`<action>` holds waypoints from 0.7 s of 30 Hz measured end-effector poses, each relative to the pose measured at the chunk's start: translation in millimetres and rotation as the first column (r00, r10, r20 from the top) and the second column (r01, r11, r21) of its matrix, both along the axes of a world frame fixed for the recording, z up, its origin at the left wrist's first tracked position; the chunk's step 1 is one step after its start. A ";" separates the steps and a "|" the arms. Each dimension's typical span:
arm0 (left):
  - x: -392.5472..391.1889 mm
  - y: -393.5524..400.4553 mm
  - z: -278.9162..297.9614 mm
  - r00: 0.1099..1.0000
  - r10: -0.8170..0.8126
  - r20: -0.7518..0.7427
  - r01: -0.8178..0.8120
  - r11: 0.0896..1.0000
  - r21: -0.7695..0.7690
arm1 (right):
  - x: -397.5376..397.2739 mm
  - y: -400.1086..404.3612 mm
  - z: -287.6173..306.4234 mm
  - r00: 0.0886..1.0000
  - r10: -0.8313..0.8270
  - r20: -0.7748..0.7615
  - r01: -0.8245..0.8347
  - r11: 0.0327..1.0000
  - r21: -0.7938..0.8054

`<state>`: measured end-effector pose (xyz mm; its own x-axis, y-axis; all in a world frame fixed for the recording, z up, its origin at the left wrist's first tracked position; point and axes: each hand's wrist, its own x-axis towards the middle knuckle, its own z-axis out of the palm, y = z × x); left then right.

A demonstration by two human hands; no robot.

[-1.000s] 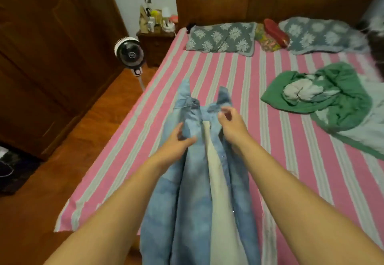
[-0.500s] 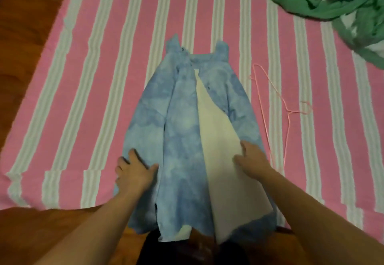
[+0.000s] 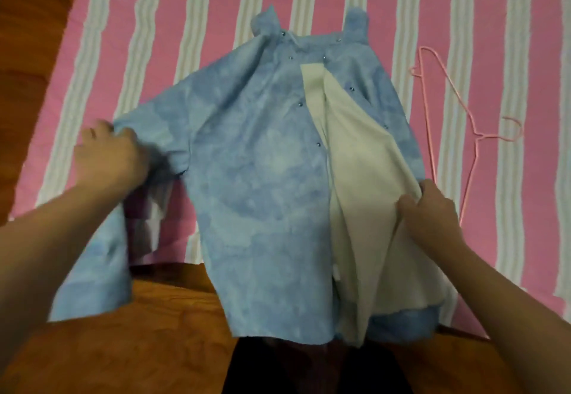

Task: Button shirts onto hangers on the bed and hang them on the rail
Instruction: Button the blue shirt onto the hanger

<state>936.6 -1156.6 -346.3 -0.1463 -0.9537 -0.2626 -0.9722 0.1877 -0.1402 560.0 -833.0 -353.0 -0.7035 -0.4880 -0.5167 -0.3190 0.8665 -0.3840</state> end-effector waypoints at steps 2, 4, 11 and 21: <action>-49.9 61.7 -3.2 0.986 0.054 -0.160 -0.017 0.973 0.229 | 13.9 -0.3 9.2 0.996 0.082 0.041 -0.083 0.996 0.022; -89.6 138.7 -11.3 0.945 0.274 -0.179 -0.151 0.850 0.505 | 28.5 -0.8 11.9 0.978 0.166 0.128 -0.173 0.984 0.049; -63.8 244.9 -41.5 0.585 0.799 -0.141 -0.694 0.583 0.423 | 22.9 2.4 21.7 0.954 0.228 0.194 -0.268 0.940 0.211; 64.4 198.9 -7.9 0.817 0.570 -0.090 -0.487 0.763 0.425 | 50.5 30.2 93.1 0.790 0.325 -0.519 -0.179 0.933 0.312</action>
<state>1001.0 -957.8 -354.1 0.2630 -0.7320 -0.6285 -0.9287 -0.3685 0.0405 610.5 -802.8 -259.9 -0.7713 -0.6048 -0.1983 -0.6324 0.7637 0.1302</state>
